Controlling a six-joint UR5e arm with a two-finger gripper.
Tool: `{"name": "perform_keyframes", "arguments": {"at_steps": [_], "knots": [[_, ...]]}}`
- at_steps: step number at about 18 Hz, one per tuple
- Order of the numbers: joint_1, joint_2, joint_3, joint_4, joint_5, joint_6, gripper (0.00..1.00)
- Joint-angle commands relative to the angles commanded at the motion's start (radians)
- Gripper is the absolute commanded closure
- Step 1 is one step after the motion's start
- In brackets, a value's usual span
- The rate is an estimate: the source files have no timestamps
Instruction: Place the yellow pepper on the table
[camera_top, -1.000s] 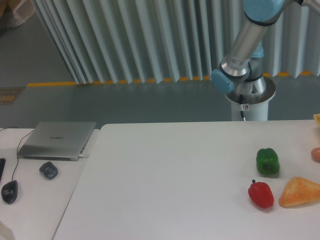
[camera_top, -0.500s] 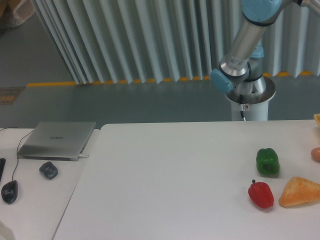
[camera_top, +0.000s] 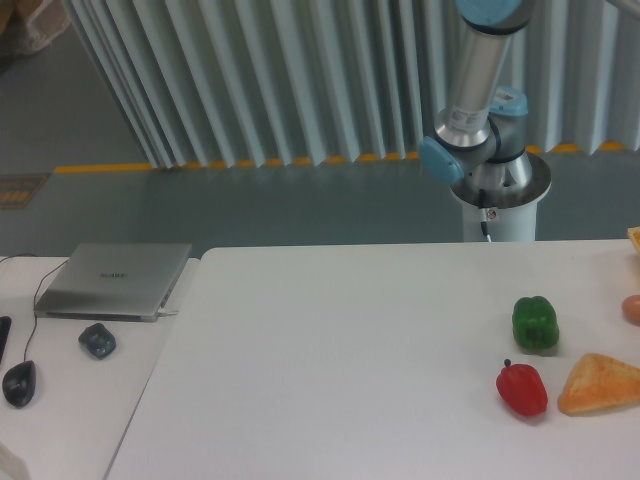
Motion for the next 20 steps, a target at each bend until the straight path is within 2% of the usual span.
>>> {"name": "perform_keyframes", "arguments": {"at_steps": [4, 10, 12, 15, 19, 20], "knots": [[-0.141, 0.02, -0.029, 0.006, 0.072, -0.037, 0.72], [-0.344, -0.012, -0.089, 0.018, 0.358, -0.032, 0.72], [-0.405, -0.046, -0.098, 0.02, 0.475, -0.031, 0.72], [-0.467, -0.086, -0.1, 0.02, 0.561, -0.032, 0.72], [-0.508, -0.126, -0.094, 0.046, 0.597, -0.045, 0.72], [-0.51, -0.13, -0.094, 0.047, 0.597, -0.043, 0.62]]}}
